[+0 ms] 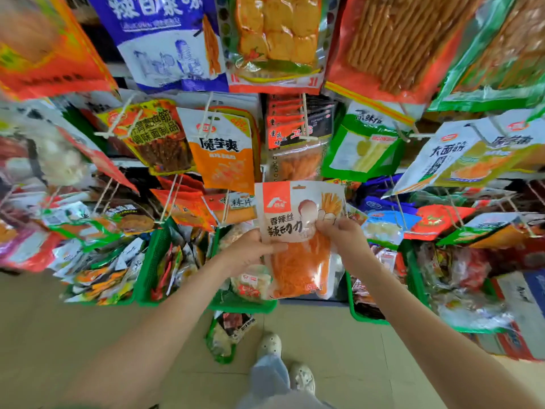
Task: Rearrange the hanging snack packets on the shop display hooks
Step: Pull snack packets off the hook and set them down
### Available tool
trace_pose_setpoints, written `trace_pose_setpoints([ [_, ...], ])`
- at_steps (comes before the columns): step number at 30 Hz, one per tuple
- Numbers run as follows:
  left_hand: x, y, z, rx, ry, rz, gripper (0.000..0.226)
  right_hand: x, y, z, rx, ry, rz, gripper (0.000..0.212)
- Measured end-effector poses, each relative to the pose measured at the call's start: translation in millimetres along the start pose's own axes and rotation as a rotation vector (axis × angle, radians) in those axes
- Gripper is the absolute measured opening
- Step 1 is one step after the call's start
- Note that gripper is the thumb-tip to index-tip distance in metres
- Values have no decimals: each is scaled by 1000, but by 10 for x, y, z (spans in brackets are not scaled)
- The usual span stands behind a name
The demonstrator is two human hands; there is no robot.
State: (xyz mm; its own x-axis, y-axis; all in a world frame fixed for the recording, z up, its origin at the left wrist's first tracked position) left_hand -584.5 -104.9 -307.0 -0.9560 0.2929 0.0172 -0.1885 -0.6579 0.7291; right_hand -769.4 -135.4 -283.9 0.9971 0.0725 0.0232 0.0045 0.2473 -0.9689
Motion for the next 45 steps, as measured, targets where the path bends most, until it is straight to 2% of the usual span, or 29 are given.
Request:
trace_pose_setpoints([
  [2, -65, -70, 162, 4, 59, 50, 27, 154, 78, 27, 14, -106, -85, 3],
  [5, -306, -276, 427, -5, 203, 131, 25, 550, 290, 135, 132, -324, -177, 33],
  [8, -587, -424, 720, -1, 345, 190, 15, 992, 380, 300, 215, -467, -164, 38],
  [12, -907, -543, 1043, 46, 393, 331, 8, 1479, 233, 369, 169, -510, -102, 24],
  [15, -1067, -601, 1178, 65, 315, 360, 12, 1758, 110, 352, 160, -488, -70, 37],
  [18, -1236, -745, 1249, 66, 258, 328, 42, 2104, 48, 355, 148, -508, -80, 41],
  [20, -1445, -884, 1318, 93, 272, 339, 44, 2403, 56, 382, 130, -540, -53, 42],
  [24, -2126, -1254, 1570, 88, 318, 340, 40, 3180, 204, 481, 99, -595, -14, 20],
  [27, -2817, -1582, 1777, 72, 326, 290, 47, 3892, 345, 526, 58, -637, 20, 20],
  [29, -3364, -1844, 1904, 43, 334, 254, 49, 4354, 408, 479, -1, -594, 52, 28],
  [32, -4111, -2149, 2126, -27, 331, 121, 47, 4933, 385, 378, -95, -439, 117, 67],
  [33, -4339, -2254, 2195, -67, 347, 83, 45, 5115, 355, 355, -134, -398, 169, 70],
  [38, -5137, -2510, 2279, -128, 319, 63, 35, 6024, 284, 258, -270, -408, 467, 42],
  [40, -5365, -2582, 2200, -143, 323, 79, 37, 6267, 320, 170, -248, -391, 431, 18],
  [42, -5575, -2626, 2100, -114, 360, 55, 43, 6430, 408, 34, -220, -337, 352, 18],
  [44, -5797, -2632, 1978, 1, 495, 92, 56, 6591, 581, -100, -176, -330, 331, 17],
  [45, -5920, -2618, 1941, 103, 615, 130, 68, 6677, 694, -155, -155, -351, 357, 14],
])
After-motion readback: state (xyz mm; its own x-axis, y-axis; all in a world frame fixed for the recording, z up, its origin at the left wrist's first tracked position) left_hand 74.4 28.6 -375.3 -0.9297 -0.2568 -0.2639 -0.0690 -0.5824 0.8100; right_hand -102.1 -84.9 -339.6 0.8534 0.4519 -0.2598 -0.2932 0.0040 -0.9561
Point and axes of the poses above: each hand's wrist, its own z-axis away from the middle knuckle, its own x-axis out of the palm, y = z × x, the point moved 7 cm from there along -z, towards the middle knuckle, and after that the axes turned 7 degrees about -x, right-handed, at the moved point
